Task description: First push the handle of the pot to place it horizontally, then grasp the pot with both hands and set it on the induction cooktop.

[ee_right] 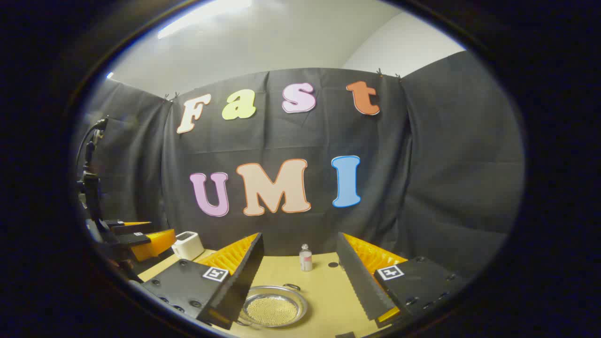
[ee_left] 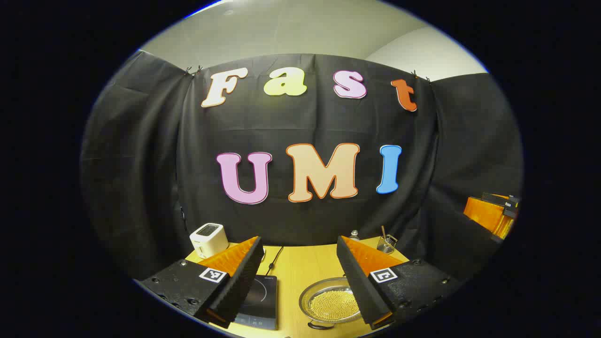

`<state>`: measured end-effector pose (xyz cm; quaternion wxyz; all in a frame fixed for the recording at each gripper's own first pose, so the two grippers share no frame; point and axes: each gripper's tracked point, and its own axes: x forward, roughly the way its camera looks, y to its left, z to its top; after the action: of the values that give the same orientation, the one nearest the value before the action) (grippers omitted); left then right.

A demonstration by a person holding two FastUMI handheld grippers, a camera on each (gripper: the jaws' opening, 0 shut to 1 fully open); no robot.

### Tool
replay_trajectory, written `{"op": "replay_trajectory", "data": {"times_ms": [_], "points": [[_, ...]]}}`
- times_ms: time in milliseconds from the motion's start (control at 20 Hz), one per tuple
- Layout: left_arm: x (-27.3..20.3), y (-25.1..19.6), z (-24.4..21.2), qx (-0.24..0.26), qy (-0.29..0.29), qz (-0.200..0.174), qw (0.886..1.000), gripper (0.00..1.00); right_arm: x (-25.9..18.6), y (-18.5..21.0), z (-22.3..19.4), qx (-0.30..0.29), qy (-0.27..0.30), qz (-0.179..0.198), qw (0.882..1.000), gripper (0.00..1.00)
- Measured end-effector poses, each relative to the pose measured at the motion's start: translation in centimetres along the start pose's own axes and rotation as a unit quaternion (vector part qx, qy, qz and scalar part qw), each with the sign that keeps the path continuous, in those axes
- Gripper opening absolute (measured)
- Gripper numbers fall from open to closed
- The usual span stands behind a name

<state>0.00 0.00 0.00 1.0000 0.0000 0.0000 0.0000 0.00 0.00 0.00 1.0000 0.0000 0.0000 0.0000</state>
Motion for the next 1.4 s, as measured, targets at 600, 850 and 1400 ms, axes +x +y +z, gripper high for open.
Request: {"op": "replay_trajectory", "data": {"times_ms": [600, 850, 1400], "points": [[0.2, -0.7, -1.3, -0.010, -0.001, 0.045, 0.999, 0.92, 1.4, -1.0, -2.5, 0.008, 0.026, 0.042, 0.999, 0.94], [-0.9, -0.8, -2.6, -0.015, 0.009, 0.066, 0.998, 0.96, 1.6, -2.5, -4.0, 0.007, 0.040, 0.054, 0.998, 0.94], [-1.2, 1.2, -3.3, -0.007, -0.001, 0.105, 0.994, 0.96, 2.6, -5.1, -9.8, 0.032, 0.122, 0.046, 0.991, 0.93]]}}
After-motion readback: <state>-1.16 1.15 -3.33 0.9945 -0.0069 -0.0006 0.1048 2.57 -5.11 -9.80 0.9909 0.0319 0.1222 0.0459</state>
